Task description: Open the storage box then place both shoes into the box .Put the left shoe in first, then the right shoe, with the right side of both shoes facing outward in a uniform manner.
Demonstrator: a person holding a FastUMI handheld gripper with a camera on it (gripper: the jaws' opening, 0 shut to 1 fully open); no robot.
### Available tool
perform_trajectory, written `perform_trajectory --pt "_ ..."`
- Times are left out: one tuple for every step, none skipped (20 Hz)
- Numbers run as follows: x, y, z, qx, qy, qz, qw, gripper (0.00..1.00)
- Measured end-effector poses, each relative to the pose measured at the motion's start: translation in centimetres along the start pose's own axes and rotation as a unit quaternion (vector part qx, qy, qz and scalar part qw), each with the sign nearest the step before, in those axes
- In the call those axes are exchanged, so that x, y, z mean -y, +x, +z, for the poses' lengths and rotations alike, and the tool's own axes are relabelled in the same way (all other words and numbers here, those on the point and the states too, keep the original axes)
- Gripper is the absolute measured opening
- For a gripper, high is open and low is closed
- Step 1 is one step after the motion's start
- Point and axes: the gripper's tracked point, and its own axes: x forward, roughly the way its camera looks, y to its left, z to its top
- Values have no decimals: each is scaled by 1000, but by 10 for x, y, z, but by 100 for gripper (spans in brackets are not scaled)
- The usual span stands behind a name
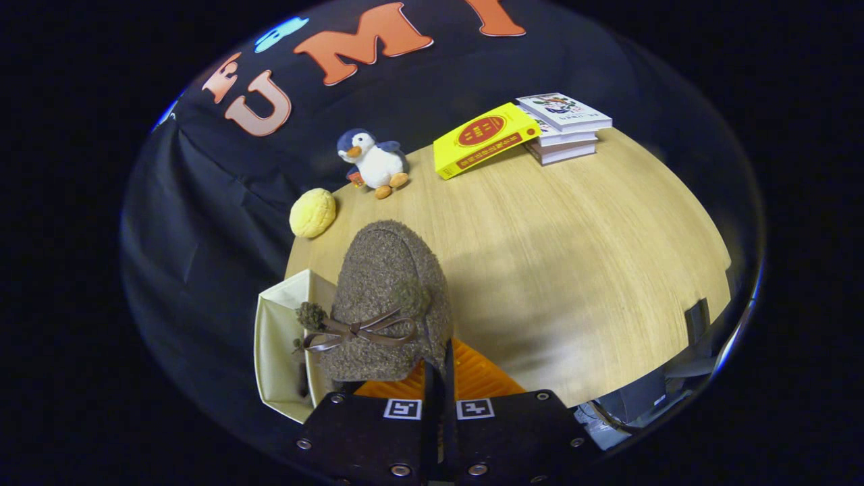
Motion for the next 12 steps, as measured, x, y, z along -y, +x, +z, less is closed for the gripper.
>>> perform_trajectory --pt "-16 1 -1 0 -2 6 1000 4" --pt "-33 3 -2 0 -8 13 1000 5" --pt "-50 4 -4 -1 -13 19 1000 4" --pt "-66 5 -6 -6 -20 26 999 5" --pt "-84 6 -8 -10 -26 35 999 4" --pt "-100 7 -10 -11 -31 46 998 5" --pt "-114 10 -11 -13 -35 56 998 4" --pt "-126 13 -15 -18 -39 58 997 4" --pt "-136 15 -20 -24 -46 57 997 4" --pt "-144 19 -23 -28 -56 56 996 4" --pt "-151 24 -27 -32 -64 53 996 5" --pt "-156 29 -31 -36 -70 49 996 4"
